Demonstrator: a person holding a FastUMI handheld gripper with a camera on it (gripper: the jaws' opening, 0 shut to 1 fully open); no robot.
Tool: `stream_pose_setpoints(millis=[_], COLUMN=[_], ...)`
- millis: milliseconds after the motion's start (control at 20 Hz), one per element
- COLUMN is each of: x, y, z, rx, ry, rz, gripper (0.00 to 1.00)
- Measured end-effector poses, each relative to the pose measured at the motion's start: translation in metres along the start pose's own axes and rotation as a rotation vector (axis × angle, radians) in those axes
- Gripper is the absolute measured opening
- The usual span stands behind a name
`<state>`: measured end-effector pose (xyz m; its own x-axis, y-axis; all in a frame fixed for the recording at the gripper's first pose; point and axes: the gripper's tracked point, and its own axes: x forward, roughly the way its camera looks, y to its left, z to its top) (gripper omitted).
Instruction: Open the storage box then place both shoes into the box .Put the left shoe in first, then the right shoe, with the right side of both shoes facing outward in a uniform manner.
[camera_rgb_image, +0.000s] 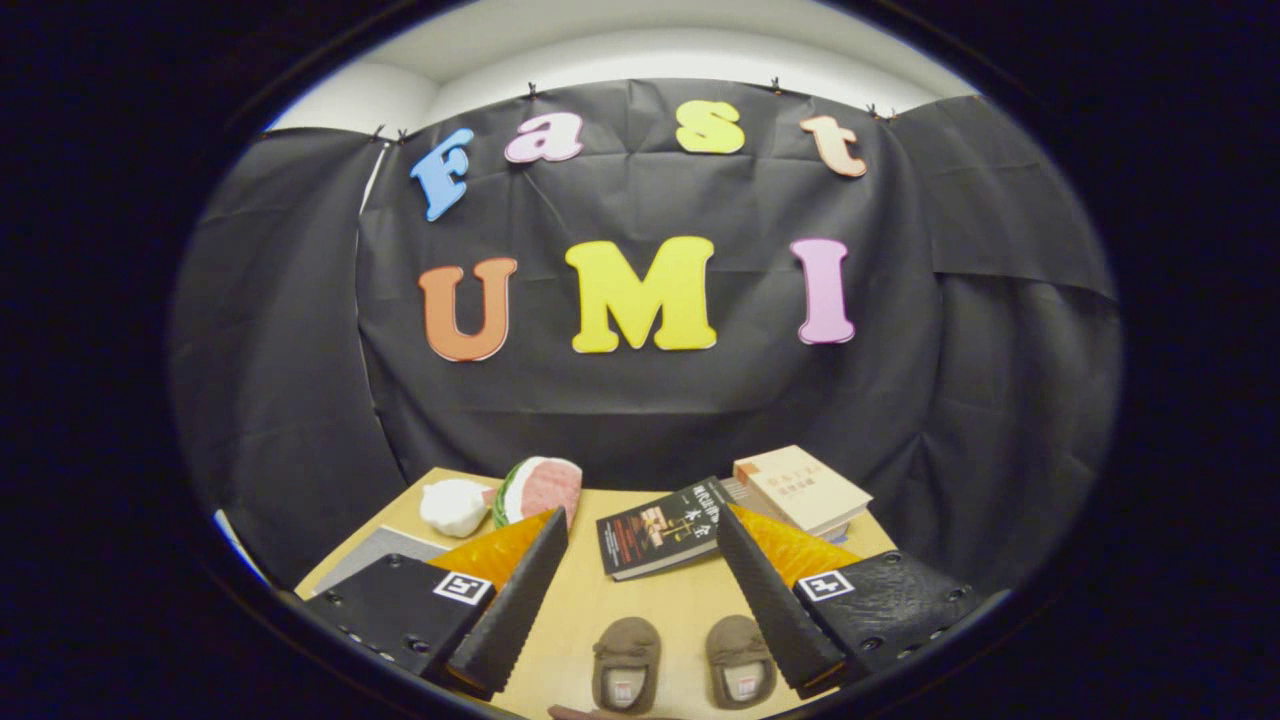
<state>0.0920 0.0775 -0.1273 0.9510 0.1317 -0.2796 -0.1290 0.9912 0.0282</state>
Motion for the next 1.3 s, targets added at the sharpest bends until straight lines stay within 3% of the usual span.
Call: stream_pose_setpoints(millis=[350,600,900,1100,1300], x=[0.042,0.053,0.052,0.059,0.062], y=[0.094,0.151,0.179,0.174,0.181], z=[-0.087,-0.151,-0.196,-0.22,-0.228], rx=[0.014,0.117,0.192,0.171,0.316], ry=[0.276,0.553,0.767,0.83,0.915], rz=[0.163,0.306,0.36,0.312,0.327], gripper=[0.95,0.96,0.96,0.96,0.97])
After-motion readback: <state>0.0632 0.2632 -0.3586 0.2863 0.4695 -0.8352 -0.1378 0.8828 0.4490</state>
